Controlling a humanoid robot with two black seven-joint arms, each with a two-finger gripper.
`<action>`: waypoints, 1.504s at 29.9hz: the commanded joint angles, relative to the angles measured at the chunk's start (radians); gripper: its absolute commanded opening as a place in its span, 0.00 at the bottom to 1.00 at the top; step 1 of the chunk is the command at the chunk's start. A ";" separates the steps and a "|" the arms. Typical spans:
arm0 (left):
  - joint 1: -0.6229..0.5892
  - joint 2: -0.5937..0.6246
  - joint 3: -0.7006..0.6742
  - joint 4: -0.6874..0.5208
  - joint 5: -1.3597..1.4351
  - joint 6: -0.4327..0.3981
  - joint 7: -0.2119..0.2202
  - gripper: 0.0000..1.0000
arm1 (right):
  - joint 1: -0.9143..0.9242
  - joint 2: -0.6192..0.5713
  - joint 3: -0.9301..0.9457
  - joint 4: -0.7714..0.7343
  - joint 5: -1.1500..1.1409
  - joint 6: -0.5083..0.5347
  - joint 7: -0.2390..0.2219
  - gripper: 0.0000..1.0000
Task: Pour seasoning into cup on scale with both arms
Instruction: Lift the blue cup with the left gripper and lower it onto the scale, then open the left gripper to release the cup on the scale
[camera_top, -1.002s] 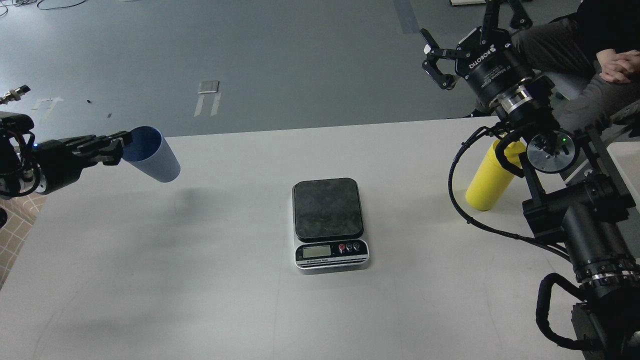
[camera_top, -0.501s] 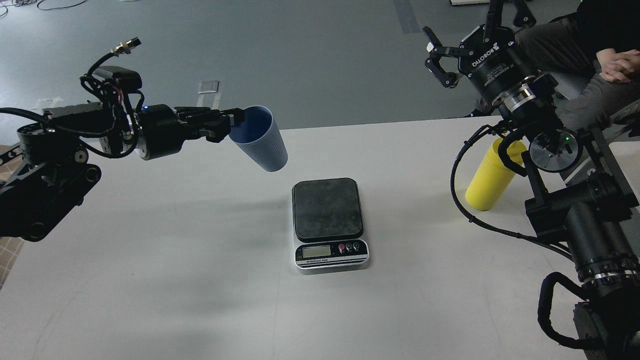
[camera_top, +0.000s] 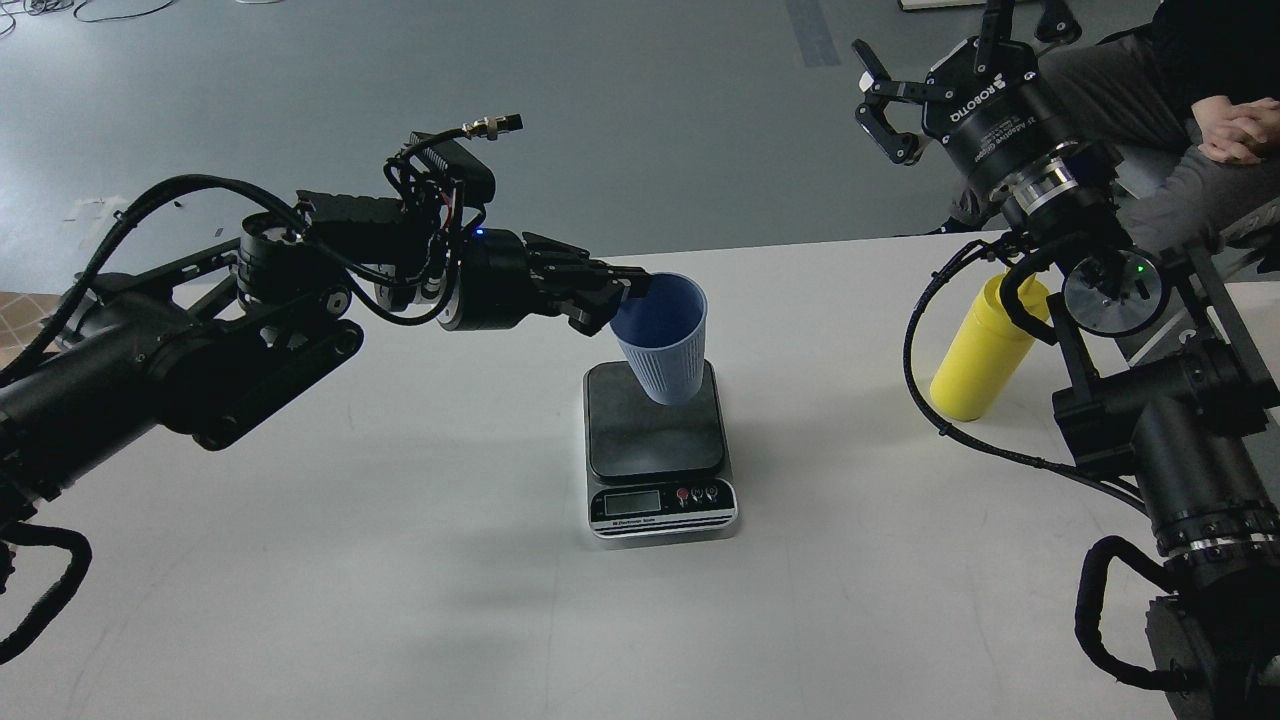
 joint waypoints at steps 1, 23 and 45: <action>0.000 -0.017 0.030 0.020 0.047 0.000 0.000 0.00 | -0.001 -0.002 0.000 0.001 0.000 0.000 0.000 1.00; 0.014 -0.115 0.042 0.154 0.083 0.011 0.000 0.00 | -0.003 0.003 0.000 -0.001 0.000 0.000 0.000 1.00; 0.026 -0.115 0.042 0.177 0.078 0.012 0.000 0.00 | -0.003 0.006 0.000 -0.002 0.000 0.000 0.000 1.00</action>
